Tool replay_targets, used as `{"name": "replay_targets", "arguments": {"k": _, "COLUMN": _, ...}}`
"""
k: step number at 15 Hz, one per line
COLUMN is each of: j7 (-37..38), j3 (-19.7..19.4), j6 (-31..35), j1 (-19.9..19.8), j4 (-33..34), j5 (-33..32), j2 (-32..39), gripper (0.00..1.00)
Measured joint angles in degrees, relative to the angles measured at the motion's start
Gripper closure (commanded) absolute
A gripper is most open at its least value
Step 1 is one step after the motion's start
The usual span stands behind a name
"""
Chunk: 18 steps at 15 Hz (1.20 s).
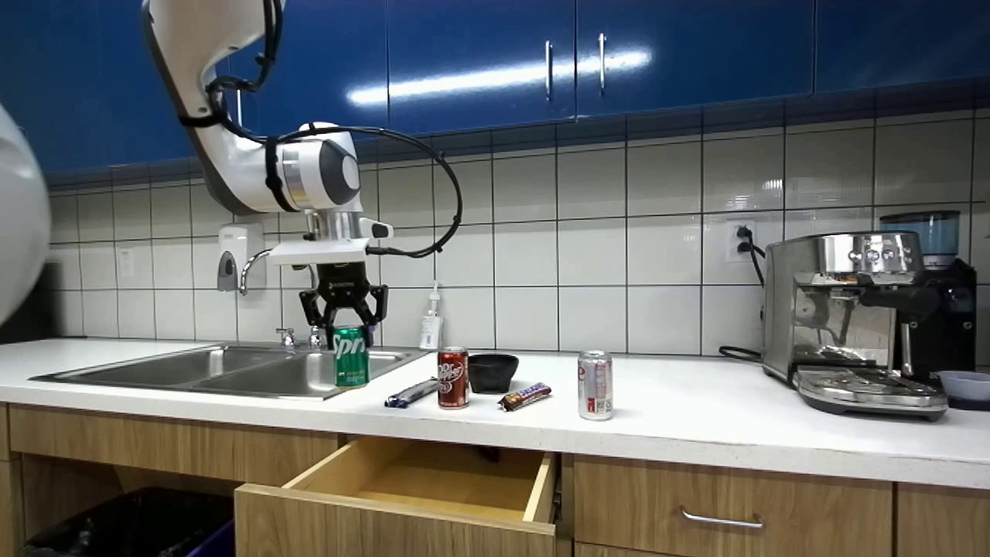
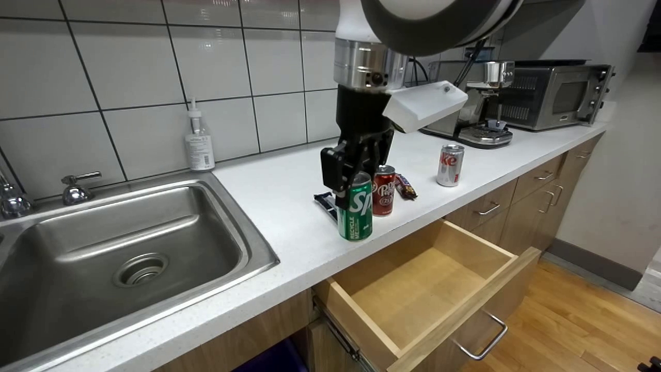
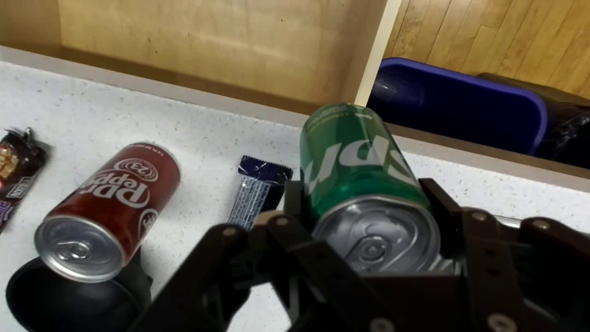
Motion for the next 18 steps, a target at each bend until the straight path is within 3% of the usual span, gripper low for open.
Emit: {"name": "replay_targets", "arguments": {"k": 18, "j7": -3.26, "j3": -0.85, "j6": 12.75, "j1": -1.80, "j4": -15.47, "j5": -0.11, "j2": -3.74, "gripper": 0.62}}
